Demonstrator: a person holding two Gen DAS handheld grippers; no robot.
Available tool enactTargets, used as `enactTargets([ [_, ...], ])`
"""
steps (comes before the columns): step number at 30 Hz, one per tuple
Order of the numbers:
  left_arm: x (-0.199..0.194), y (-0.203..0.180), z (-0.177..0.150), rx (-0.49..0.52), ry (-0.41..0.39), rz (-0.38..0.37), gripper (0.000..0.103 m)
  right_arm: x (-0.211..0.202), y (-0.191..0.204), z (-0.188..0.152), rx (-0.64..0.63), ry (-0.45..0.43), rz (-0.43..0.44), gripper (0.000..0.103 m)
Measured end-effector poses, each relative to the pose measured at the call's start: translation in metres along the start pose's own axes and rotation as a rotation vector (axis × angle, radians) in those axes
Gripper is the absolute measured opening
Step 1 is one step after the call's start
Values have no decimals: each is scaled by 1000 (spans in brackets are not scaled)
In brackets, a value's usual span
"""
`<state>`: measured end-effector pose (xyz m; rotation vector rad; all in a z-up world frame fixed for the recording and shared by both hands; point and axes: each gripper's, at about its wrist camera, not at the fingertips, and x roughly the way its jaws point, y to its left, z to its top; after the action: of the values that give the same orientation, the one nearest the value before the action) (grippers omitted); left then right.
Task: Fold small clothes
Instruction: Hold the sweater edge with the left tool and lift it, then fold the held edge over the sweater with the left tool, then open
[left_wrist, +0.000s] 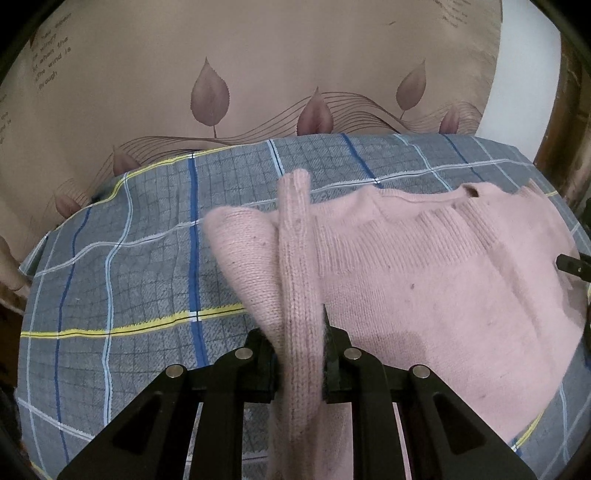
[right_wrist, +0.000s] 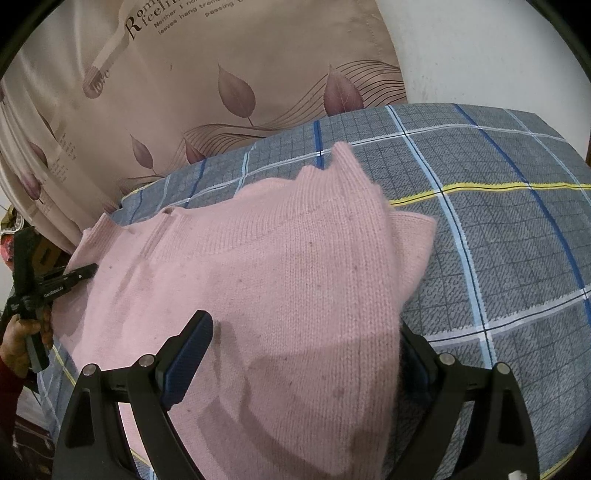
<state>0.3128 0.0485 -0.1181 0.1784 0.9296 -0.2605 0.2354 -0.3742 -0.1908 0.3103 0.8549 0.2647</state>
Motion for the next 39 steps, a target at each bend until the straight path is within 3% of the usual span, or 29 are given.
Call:
enactTargets([
  [17,-19,-13,13,-1,18,29,15,-4,-3,-2,27,-10,38,91],
  [39,-59,-57,52,-167,41,-197,15,-26,-14,-10,92,-71,144,91],
])
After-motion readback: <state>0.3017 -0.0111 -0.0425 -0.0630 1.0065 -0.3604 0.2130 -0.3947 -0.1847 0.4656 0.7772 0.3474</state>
